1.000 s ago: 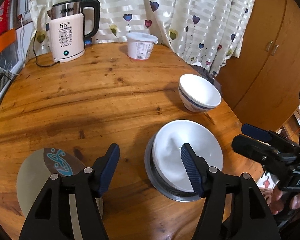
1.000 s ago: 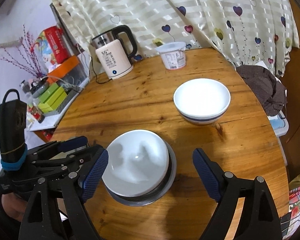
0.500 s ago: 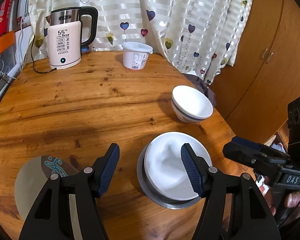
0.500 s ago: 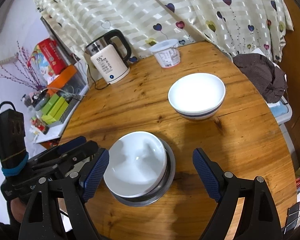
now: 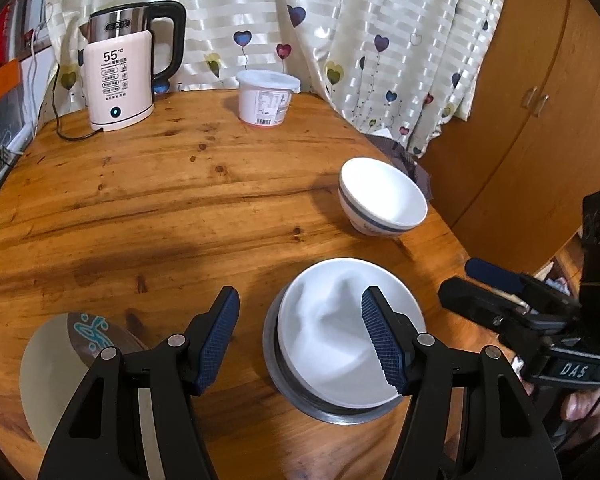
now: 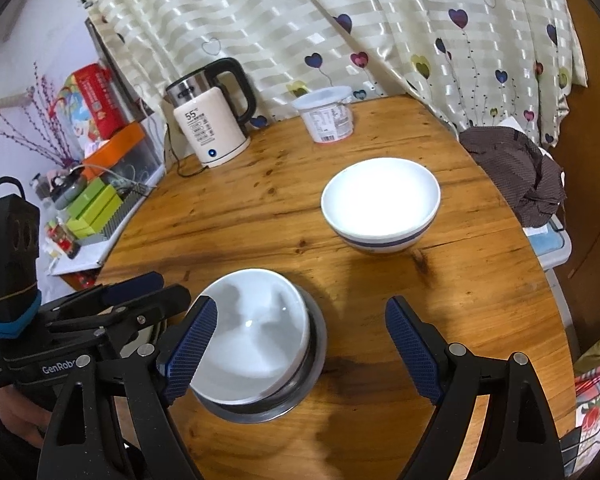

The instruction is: Organize plates and bowls

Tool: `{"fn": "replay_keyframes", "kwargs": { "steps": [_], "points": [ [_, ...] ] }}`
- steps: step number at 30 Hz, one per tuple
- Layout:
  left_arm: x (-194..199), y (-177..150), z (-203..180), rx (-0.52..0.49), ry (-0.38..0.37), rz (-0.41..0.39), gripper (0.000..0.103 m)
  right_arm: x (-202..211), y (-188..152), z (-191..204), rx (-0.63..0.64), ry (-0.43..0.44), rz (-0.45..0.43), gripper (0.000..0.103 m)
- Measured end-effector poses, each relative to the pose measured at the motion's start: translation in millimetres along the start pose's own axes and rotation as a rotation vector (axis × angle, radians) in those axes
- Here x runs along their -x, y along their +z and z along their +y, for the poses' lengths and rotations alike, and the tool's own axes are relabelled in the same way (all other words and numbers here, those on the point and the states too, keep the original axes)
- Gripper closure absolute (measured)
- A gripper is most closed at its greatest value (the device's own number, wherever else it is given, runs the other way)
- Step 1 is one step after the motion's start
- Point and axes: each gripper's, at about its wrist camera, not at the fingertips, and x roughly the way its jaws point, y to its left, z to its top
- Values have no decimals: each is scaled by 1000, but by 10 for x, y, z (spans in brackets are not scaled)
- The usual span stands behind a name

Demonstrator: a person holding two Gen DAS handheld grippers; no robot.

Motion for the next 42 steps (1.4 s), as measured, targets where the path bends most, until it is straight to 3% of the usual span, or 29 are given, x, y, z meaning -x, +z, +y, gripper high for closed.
{"fn": "replay_keyframes", "kwargs": {
  "steps": [16, 30, 42],
  "points": [
    [-227, 285, -159, -61, -21, 39, 38, -10, 185, -123, -25, -3, -19, 16],
    [-556, 615, -220, -85, -56, 77, 38, -106, 446, -493, -100, -109, -26, 25],
    [-900, 810, -263, -77, -78, 139, 38, -483, 611, -819, -154, -153, 42, 54]
  ]
}}
